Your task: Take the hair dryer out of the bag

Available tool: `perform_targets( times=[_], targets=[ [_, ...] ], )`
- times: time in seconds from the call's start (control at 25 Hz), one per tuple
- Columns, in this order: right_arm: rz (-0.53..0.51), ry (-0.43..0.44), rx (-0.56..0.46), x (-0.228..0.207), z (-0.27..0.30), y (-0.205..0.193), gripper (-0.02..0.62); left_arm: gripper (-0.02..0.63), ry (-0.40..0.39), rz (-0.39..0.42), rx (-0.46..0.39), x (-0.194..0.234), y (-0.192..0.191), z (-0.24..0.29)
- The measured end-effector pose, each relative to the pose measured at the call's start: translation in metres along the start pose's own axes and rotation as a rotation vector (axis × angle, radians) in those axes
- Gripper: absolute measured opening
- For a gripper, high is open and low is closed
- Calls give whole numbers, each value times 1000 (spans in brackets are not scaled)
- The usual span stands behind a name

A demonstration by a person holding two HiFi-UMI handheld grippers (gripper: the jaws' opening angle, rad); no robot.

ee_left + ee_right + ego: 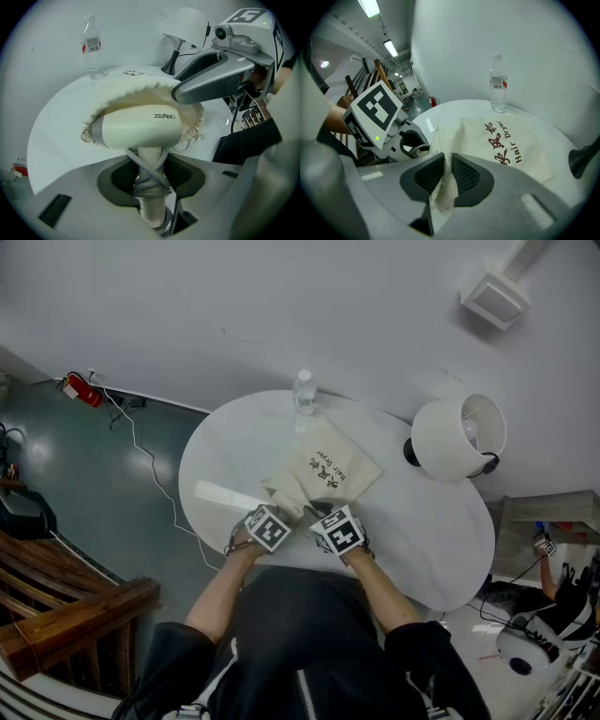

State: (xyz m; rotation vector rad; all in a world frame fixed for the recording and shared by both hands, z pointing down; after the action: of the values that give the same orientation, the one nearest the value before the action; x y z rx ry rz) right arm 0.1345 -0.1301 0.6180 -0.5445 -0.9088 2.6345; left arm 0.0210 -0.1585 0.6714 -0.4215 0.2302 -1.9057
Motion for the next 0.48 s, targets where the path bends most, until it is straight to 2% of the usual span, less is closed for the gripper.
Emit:
perform_targets(
  times=[0.48],
  targets=[
    [-10,-15,-1,9,2,-5,78,170,14,-69,-67,-4,-38,-26]
  ],
)
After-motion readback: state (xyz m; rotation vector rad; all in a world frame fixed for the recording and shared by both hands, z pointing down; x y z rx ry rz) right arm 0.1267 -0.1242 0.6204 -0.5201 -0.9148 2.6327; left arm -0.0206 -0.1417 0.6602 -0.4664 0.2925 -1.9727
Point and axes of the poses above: the fingertips, and each gripper's own axes: z forward along the fingers, x to its left, y out of its top, the point moved 7 cm from there along -z, backward along the fingers, and after that the axes turned 3 degrees about -x, right-handed, at the moved point
